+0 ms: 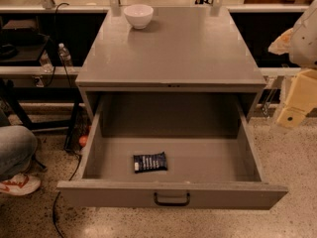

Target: Pick rxbar blueberry from top drawer and place on counter

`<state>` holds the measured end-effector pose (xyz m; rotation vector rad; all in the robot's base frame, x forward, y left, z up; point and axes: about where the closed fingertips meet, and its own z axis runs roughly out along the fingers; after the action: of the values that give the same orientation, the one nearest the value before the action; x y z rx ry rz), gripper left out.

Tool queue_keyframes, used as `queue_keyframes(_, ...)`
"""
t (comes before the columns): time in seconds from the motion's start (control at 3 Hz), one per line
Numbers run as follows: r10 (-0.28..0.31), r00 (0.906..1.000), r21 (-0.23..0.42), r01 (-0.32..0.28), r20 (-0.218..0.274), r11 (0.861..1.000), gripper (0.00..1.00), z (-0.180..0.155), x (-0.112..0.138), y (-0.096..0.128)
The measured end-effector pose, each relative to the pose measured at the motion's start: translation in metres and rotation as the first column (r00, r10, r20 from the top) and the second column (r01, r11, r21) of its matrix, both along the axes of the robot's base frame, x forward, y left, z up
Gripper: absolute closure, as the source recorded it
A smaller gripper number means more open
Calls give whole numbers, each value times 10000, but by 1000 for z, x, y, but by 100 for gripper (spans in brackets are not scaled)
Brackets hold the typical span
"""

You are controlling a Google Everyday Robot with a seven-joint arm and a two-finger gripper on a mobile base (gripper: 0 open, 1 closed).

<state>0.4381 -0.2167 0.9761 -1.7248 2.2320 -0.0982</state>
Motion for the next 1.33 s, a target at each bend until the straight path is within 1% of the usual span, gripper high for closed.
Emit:
queue_keyframes(0.33,0,10000,1,0,1,10000,0,0,0,0)
queue_keyframes(0.67,256,9987,719,-224,-444,9972,0,-38,6,21)
queue_keyframes(1.0,638,9929,1505,-482,-1007,9874,0,-85,10,49)
queue_keyframes(1.33,1153,9785,2441,-714,-1708,9671,0,-140,12,93)
